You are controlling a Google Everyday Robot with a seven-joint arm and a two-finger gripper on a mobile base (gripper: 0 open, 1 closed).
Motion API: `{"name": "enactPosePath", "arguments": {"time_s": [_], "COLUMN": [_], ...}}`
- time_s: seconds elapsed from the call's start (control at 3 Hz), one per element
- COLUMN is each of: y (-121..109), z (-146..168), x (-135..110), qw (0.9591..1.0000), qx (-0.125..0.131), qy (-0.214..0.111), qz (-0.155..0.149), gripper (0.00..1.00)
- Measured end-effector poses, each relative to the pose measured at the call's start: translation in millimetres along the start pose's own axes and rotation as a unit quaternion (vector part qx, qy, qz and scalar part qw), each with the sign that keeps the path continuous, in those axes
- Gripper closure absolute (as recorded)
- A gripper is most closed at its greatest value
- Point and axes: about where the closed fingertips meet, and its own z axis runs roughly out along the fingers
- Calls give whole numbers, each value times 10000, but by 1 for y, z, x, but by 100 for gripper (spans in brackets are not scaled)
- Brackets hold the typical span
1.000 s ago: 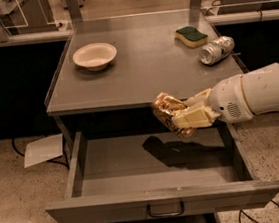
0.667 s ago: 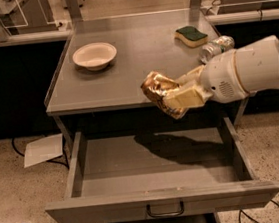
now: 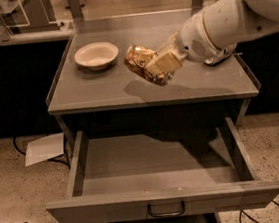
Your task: Pick orange can from top drawer and place on counter
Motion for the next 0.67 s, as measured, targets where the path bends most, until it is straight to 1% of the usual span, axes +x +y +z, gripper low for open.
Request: {"name": "enactPosePath", "arguments": {"time_s": [0.33,0.67], "y": [-26,-46], "z": [23,41], "x": [-9,-9], "qw": [9999,9997], "qx": [-32,-34], "qy": [113,195], "qz": [64,147], "gripper": [100,100]}}
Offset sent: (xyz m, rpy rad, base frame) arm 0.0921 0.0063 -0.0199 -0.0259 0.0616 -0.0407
